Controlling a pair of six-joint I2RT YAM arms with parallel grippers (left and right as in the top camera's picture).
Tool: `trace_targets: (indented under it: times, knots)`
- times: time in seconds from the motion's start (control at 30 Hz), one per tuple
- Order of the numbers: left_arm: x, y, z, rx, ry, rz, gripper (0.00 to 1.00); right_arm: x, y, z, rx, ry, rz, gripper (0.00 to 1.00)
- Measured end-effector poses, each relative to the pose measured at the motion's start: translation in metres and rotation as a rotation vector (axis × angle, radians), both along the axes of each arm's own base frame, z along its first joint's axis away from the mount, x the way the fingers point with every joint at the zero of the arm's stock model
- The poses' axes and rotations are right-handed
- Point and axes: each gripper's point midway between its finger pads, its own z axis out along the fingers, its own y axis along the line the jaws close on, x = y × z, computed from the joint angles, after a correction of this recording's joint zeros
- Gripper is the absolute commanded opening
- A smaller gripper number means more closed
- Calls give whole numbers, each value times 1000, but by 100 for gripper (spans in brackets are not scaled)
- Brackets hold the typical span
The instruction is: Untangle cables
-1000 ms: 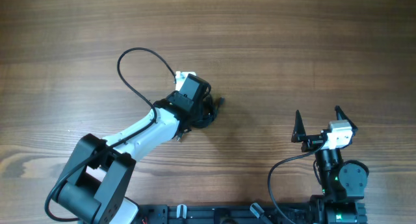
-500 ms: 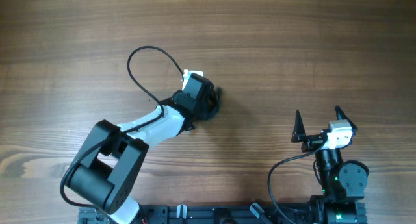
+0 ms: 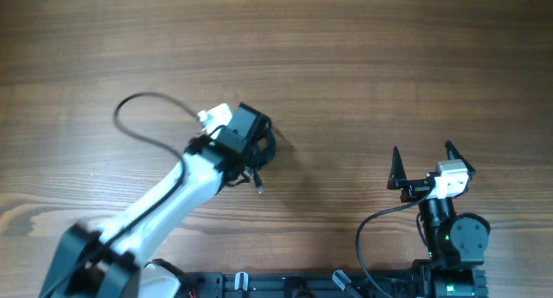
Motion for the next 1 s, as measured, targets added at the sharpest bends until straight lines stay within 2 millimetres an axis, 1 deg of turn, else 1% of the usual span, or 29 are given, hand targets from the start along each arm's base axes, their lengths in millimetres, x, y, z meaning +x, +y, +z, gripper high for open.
trace_targets:
  times: [0.03,0.07,0.1,0.13,0.17,0.2,0.23,0.27,0.5,0.6,0.7,0.93,1.0]
  knots:
    - [-8,4,3,-26,19,79,4,0,0,0,0,0,0,100]
    - [-16,7,3,-53,45,157,13,0,0,0,0,0,0,100]
    - [-20,7,1,-76,62,207,24,0,0,0,0,0,0,100]
    - [-22,6,0,-93,69,239,36,0,0,0,0,0,0,100]
    - [-23,3,-1,-117,76,276,47,0,0,0,0,0,0,100]
    - [-26,-3,-2,-142,84,305,63,0,0,0,0,0,0,100]
    - [-28,-7,-3,-156,91,318,85,0,0,0,0,0,0,100]
    - [-30,-11,-5,-158,100,319,100,0,0,0,0,0,0,100]
    - [-48,-34,-18,-149,149,278,100,0,0,0,0,0,0,100]
    - [-54,-41,-21,-140,158,254,100,0,0,0,0,0,0,100]
    - [-56,-43,-23,-133,164,244,100,0,0,0,0,0,0,99]
    - [-57,-40,-24,-119,165,247,100,0,0,0,0,0,0,100]
    - [-57,-40,-24,-118,164,247,98,0,0,0,0,0,0,100]
